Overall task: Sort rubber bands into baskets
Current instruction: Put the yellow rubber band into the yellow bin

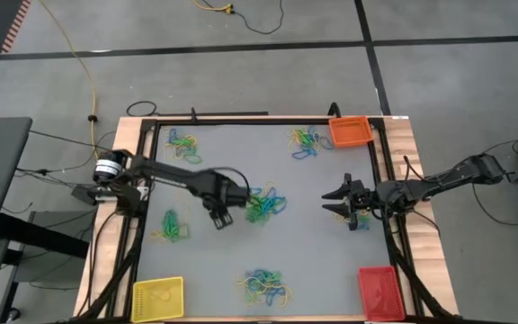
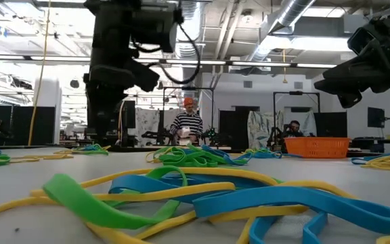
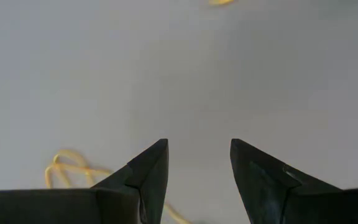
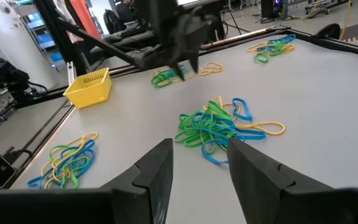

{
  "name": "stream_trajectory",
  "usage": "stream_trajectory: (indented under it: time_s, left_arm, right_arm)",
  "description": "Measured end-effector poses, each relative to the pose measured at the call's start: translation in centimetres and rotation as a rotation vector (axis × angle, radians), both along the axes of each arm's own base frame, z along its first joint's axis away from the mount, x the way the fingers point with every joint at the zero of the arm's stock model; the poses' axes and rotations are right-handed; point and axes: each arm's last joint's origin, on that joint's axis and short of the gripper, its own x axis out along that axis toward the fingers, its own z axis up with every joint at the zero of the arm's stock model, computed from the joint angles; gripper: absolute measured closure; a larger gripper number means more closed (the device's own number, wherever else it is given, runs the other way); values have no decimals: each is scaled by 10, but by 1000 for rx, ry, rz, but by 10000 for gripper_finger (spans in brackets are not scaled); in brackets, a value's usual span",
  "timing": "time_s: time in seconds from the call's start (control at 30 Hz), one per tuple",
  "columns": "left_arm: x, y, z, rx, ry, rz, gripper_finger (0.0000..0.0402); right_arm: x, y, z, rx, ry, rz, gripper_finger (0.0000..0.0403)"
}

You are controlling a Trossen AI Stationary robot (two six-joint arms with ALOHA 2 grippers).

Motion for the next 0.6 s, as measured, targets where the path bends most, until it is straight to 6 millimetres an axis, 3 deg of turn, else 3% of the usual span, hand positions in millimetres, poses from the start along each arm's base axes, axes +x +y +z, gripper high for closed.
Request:
stream_trajectory:
  time_s: [0.17,0.3,0.47,0.6]
  left_arm:
    - [-26,17,-9,-77,48,108,239]
    - [-49,17,-10,-88,35,175,239]
    - [-65,-5,9,-117,-156,179,239]
    - [-80,-22,11,-135,-173,230,239]
  right_arm:
    - [0,0,-2,-4,16,0,223]
    - [0,0,-2,-5,24,0,223]
    - [-1,0,-3,-7,34,0,223]
    - [-1,0,-3,-6,34,0,223]
